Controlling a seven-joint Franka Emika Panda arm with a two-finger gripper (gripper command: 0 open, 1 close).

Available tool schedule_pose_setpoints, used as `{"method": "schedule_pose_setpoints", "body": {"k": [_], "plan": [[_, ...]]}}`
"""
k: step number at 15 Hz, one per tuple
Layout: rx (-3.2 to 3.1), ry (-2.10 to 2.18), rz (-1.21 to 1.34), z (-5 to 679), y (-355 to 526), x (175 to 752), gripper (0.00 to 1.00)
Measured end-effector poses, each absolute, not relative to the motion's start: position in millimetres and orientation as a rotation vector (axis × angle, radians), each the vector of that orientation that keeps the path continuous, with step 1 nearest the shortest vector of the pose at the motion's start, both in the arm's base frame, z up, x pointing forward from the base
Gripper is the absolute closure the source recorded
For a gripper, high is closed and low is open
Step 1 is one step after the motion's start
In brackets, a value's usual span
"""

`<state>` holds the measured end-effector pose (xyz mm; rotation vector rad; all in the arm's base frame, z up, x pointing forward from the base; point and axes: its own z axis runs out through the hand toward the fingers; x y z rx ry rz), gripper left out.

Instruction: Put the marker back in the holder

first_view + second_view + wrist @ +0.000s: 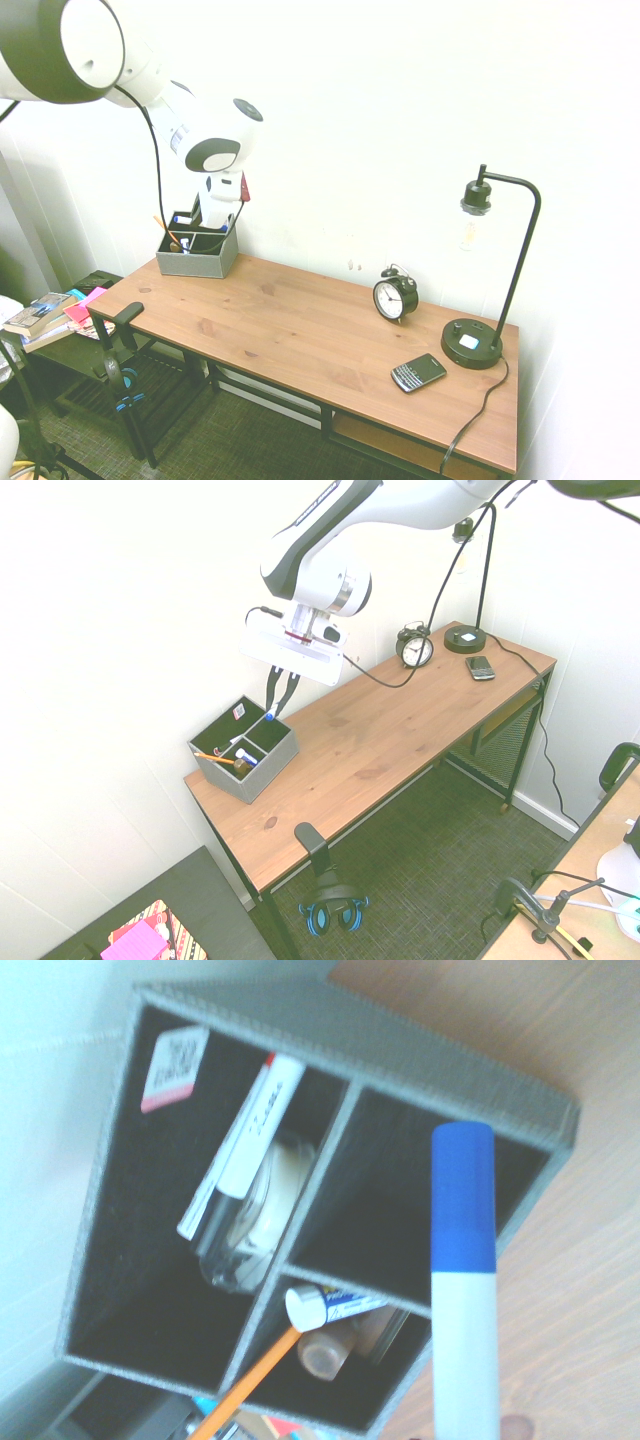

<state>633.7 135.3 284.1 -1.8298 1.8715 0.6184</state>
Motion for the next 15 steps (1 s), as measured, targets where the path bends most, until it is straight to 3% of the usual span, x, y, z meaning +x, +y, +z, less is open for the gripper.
{"method": "schedule_pose_setpoints", "body": {"k": [4, 5, 15], "plan": [[-1.789, 1.814, 0.747, 244.7, 154.1, 652.5, 1.00], [-1.786, 1.800, 0.753, 241.6, 154.5, 655.7, 0.00], [-1.790, 1.798, 0.777, 210.2, 141.0, 657.9, 0.00]]}}
